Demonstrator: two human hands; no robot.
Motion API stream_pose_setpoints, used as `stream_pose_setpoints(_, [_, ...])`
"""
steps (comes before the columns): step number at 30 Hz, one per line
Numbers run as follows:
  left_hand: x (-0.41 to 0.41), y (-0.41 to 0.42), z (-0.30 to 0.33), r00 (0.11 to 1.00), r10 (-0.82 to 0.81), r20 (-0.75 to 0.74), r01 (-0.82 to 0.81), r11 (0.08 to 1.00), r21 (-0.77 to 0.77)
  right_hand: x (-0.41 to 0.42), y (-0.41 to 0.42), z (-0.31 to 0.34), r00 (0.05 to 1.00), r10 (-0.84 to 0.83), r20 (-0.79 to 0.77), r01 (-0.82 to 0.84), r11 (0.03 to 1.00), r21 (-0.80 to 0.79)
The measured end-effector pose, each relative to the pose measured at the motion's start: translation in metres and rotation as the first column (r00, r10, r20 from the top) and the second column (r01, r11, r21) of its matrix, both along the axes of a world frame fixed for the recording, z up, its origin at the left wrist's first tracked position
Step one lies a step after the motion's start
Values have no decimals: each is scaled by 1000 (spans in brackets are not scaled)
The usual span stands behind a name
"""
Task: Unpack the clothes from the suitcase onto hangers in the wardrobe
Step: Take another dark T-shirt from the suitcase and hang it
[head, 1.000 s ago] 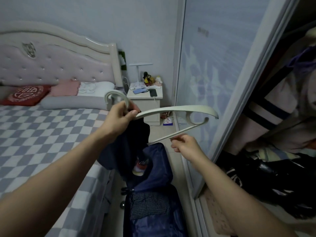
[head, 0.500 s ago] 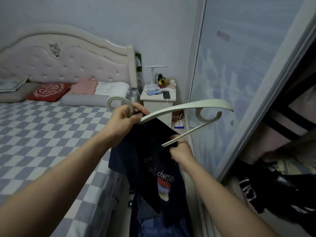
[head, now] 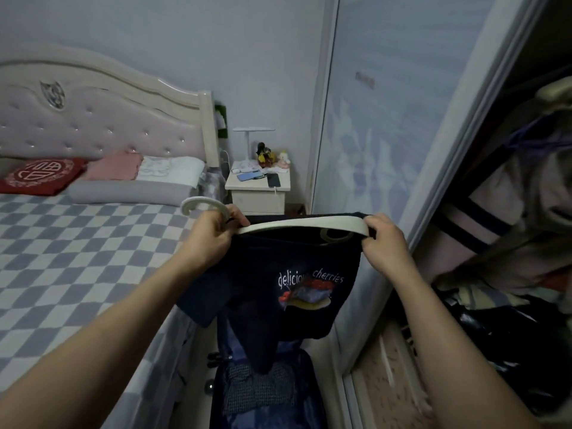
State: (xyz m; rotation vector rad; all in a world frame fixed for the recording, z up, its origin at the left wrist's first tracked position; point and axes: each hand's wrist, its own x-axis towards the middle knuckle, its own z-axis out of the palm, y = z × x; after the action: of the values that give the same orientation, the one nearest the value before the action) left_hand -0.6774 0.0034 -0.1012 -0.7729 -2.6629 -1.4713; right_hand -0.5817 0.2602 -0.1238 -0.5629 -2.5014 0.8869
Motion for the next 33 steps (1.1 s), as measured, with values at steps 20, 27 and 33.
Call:
stream_pose_setpoints(20, [16, 45, 33, 936, 175, -306, -247, 945, -216, 28, -42, 37, 953, 150, -265, -191, 972, -136])
stream_pose_setpoints(27, [10, 44, 42, 929, 129, -348, -213, 953, -215, 10, -30, 34, 953, 232, -196, -192, 960, 204])
stream_pose_setpoints(33, [4, 34, 40, 932, 165, -324, -229, 958, -171, 3, -40, 23, 859, 504, 94, -511, 855, 91])
